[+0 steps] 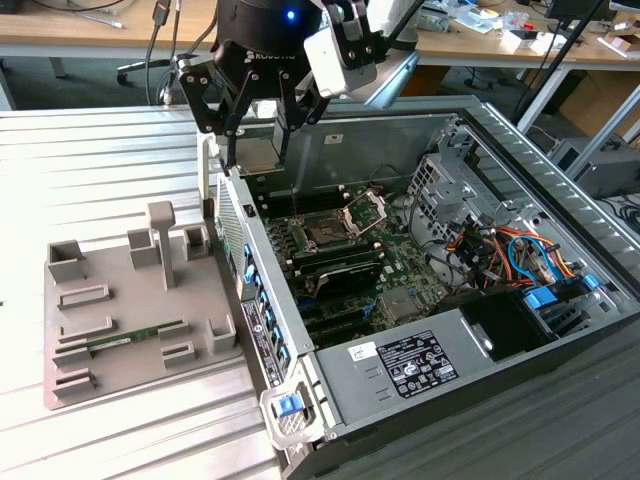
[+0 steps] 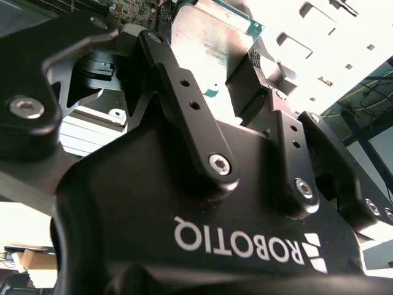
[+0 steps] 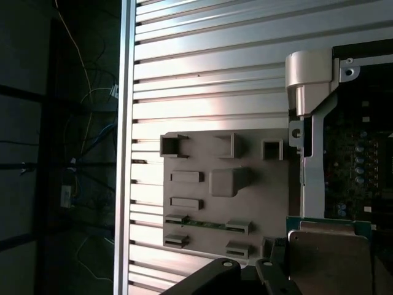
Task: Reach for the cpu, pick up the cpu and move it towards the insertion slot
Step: 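Pick up the cpu and move it towards the insertion slot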
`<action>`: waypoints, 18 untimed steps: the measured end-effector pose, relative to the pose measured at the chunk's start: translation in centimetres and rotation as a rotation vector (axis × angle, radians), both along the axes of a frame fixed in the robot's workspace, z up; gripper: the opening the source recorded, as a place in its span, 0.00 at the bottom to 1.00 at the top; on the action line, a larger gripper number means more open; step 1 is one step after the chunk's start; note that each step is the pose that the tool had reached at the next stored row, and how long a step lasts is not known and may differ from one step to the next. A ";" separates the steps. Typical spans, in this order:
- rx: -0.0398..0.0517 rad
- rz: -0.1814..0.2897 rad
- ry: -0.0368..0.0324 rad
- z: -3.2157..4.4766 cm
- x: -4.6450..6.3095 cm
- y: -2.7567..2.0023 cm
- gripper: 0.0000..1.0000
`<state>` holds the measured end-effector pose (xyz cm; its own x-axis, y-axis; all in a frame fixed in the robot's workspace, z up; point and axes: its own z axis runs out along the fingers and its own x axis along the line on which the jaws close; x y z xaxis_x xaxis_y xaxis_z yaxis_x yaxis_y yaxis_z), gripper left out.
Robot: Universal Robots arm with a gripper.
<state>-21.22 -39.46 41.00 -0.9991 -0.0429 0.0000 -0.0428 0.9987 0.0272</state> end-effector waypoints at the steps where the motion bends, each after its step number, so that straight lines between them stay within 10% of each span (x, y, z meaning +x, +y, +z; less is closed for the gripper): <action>1: 0.0000 0.000 0.0000 0.00 0.1 0.00 0.55; 18: -0.0002 0.000 0.0000 0.00 2.4 0.00 0.55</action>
